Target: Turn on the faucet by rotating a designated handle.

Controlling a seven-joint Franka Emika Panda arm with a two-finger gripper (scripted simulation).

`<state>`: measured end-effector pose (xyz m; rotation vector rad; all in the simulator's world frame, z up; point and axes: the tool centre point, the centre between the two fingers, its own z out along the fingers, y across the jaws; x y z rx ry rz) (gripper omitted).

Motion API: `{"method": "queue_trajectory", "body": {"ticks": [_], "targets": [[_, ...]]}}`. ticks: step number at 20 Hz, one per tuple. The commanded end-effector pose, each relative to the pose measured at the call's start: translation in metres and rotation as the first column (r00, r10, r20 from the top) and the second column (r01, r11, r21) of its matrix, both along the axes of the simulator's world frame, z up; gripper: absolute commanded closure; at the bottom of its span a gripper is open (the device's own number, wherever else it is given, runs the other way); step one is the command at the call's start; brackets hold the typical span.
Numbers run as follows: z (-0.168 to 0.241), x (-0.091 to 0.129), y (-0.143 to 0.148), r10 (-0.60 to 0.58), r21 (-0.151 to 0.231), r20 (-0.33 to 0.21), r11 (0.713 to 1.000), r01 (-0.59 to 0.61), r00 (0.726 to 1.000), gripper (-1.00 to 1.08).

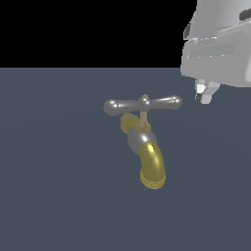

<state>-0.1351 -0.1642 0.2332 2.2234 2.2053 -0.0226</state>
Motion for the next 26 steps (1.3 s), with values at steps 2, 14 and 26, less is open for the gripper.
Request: {"method": "queue_trajectory", "body": {"ticks": [2, 14, 26], "targets": [[-0.009, 0.009, 0.0, 0.063, 0.002, 0.001, 0.998, -0.063, 0.998, 1.08], [-0.031, 0.031, 0.004, 0.206, 0.013, 0.003, 0.978, -0.206, 0.978, 1.08], [-0.035, 0.036, 0.007, 0.238, 0.017, 0.003, 0.971, -0.239, 0.971, 1.08]]}}
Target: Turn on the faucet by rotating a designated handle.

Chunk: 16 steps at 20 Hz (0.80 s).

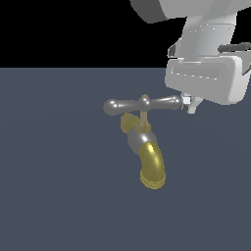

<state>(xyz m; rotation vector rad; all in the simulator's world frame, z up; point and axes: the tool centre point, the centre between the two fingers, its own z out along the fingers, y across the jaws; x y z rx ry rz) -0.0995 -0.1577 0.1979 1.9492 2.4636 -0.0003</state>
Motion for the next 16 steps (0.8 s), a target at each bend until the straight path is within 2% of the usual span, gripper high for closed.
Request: {"method": "queue_trajectory", "body": {"ticks": [1, 16], "targets": [[0.0, 0.0, 0.0, 0.001, 0.0, 0.0, 1.0, -0.001, 1.0, 1.08], [0.0, 0.035, 0.004, 0.001, 0.0, 0.0, 1.0, -0.001, 1.0, 1.08]]}}
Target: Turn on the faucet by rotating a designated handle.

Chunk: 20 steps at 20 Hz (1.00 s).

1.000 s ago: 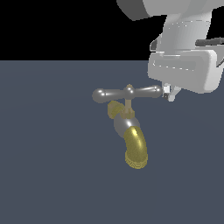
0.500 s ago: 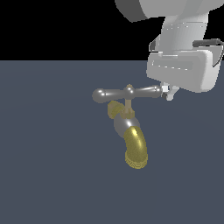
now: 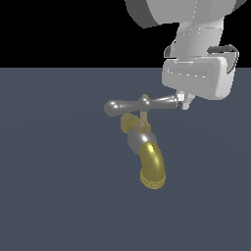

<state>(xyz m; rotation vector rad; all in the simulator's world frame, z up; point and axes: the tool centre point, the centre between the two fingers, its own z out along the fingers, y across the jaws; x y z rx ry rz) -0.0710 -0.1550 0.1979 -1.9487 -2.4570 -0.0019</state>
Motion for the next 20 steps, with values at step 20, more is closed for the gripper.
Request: {"method": "queue_trajectory", "body": {"ticks": [20], "targets": [[-0.002, 0.048, -0.001, -0.016, -0.006, -0.004, 1.0, 0.016, 1.0, 1.08]]}}
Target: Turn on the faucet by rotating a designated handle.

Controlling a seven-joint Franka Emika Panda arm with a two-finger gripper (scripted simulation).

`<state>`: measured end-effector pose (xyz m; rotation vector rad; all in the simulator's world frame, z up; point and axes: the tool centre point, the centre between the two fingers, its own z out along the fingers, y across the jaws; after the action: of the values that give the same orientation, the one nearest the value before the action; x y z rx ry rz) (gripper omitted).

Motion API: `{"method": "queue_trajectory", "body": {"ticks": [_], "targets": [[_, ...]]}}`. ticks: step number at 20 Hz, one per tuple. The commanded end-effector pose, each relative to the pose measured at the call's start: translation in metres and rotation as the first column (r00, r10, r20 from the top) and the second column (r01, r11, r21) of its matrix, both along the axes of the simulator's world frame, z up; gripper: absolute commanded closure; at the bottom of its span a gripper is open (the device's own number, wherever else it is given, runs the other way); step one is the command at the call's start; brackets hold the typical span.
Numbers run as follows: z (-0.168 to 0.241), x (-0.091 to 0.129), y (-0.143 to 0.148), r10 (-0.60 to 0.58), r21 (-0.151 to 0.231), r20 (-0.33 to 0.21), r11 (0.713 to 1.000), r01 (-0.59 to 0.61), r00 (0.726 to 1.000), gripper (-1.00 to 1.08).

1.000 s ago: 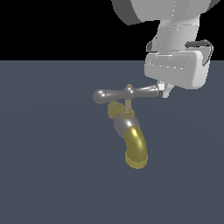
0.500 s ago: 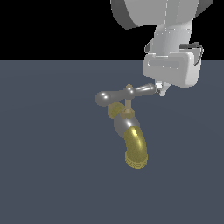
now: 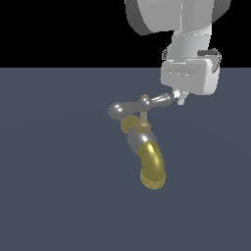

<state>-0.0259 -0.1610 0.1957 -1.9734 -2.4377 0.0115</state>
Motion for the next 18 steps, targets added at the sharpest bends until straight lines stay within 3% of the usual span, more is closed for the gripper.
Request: {"method": "queue_trajectory", "body": {"ticks": [1, 18], "targets": [[0.0, 0.007, 0.009, 0.005, 0.001, 0.001, 1.0, -0.005, 1.0, 1.08], [0.002, 0.064, 0.077, 0.022, 0.002, 0.008, 1.0, -0.022, 1.0, 1.08]]}}
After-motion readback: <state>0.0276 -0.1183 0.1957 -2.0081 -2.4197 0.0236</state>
